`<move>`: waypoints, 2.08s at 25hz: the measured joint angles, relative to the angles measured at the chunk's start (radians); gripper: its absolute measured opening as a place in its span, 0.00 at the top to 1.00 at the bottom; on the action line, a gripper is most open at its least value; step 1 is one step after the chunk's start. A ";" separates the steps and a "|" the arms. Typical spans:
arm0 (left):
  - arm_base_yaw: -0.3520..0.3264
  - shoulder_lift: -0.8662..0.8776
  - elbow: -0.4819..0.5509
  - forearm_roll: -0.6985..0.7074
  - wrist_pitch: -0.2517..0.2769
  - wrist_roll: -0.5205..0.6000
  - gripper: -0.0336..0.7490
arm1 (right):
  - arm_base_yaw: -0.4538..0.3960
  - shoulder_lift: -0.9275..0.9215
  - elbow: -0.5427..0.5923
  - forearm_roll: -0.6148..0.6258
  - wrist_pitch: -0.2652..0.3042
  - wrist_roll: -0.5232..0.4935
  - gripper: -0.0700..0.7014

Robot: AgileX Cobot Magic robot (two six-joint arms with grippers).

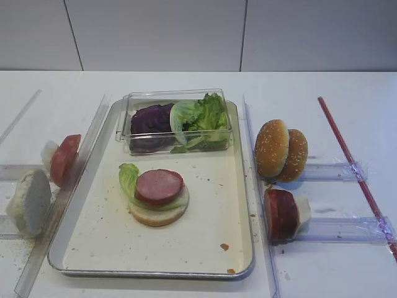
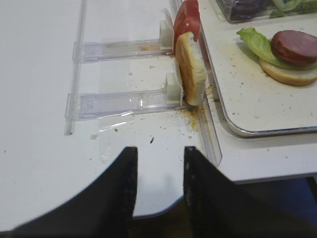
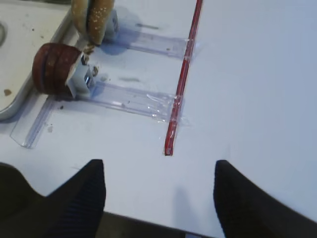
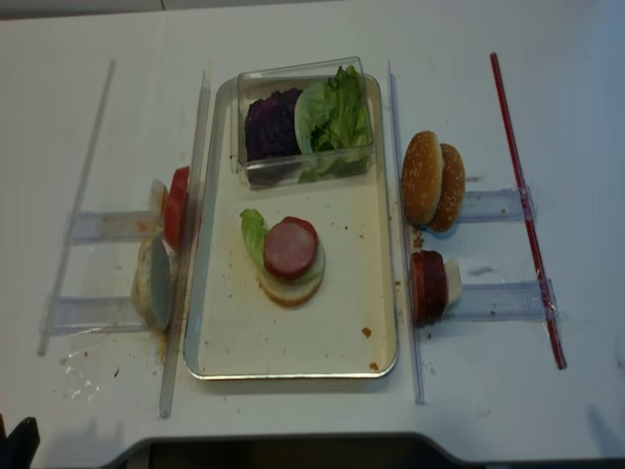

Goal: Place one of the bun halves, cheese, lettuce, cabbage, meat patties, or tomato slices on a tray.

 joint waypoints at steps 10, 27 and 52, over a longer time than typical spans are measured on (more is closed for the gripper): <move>0.000 0.000 0.000 0.000 0.000 0.000 0.67 | 0.000 -0.080 0.007 0.034 -0.020 -0.045 0.28; 0.000 0.000 0.000 0.002 0.000 0.000 0.67 | 0.000 -0.080 0.020 0.042 -0.023 -0.043 0.28; 0.000 0.000 0.000 0.002 0.000 0.000 0.67 | 0.000 -0.080 0.020 0.042 -0.023 -0.039 0.28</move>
